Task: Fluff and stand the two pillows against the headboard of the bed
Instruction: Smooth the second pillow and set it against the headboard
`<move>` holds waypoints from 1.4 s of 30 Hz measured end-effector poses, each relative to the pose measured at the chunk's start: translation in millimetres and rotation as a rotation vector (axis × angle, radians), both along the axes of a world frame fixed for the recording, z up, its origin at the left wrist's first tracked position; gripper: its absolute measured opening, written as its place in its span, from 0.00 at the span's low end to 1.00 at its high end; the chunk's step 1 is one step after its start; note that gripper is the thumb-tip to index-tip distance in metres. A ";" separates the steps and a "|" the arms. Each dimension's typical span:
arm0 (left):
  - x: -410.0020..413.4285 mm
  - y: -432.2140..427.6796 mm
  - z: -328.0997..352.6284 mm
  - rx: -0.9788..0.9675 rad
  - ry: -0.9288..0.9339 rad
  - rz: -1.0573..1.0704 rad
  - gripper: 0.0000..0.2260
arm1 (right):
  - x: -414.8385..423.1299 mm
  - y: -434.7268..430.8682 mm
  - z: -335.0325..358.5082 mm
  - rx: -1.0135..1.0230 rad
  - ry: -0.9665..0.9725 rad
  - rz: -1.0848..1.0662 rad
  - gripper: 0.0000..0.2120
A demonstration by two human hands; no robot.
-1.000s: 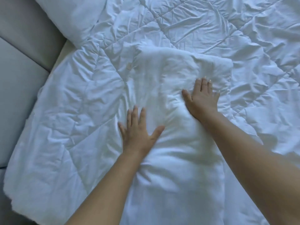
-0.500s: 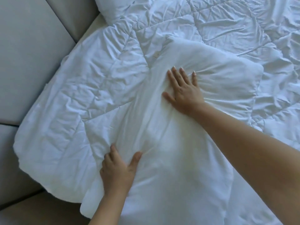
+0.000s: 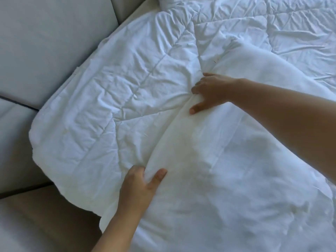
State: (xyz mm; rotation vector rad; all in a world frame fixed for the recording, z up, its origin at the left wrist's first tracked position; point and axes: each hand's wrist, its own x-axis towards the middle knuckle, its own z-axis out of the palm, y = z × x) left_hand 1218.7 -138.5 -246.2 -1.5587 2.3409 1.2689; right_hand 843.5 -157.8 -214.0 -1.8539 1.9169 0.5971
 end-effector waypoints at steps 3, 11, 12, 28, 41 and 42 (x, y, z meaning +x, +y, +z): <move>0.1 0.3 4.6 0.036 -0.016 -0.017 0.30 | -8.6 16.8 5.2 -0.036 0.046 0.016 0.50; 0.4 -5.3 44.8 0.168 0.056 -0.013 0.39 | 4.1 45.1 26.9 -0.439 0.093 -0.094 0.37; -0.5 -7.6 53.8 0.155 0.063 -0.025 0.39 | 3.9 46.7 35.8 -0.472 0.102 -0.094 0.36; 7.8 -131.4 206.1 -0.208 0.058 -0.155 0.31 | 14.7 -37.3 195.3 -0.867 0.120 -0.210 0.35; 23.9 -296.0 259.6 -0.439 0.023 -0.066 0.33 | 36.1 -233.7 232.1 -0.916 0.026 -0.219 0.35; 25.1 -302.7 265.1 -0.469 0.033 -0.069 0.33 | 36.6 -242.5 235.8 -0.927 0.017 -0.221 0.34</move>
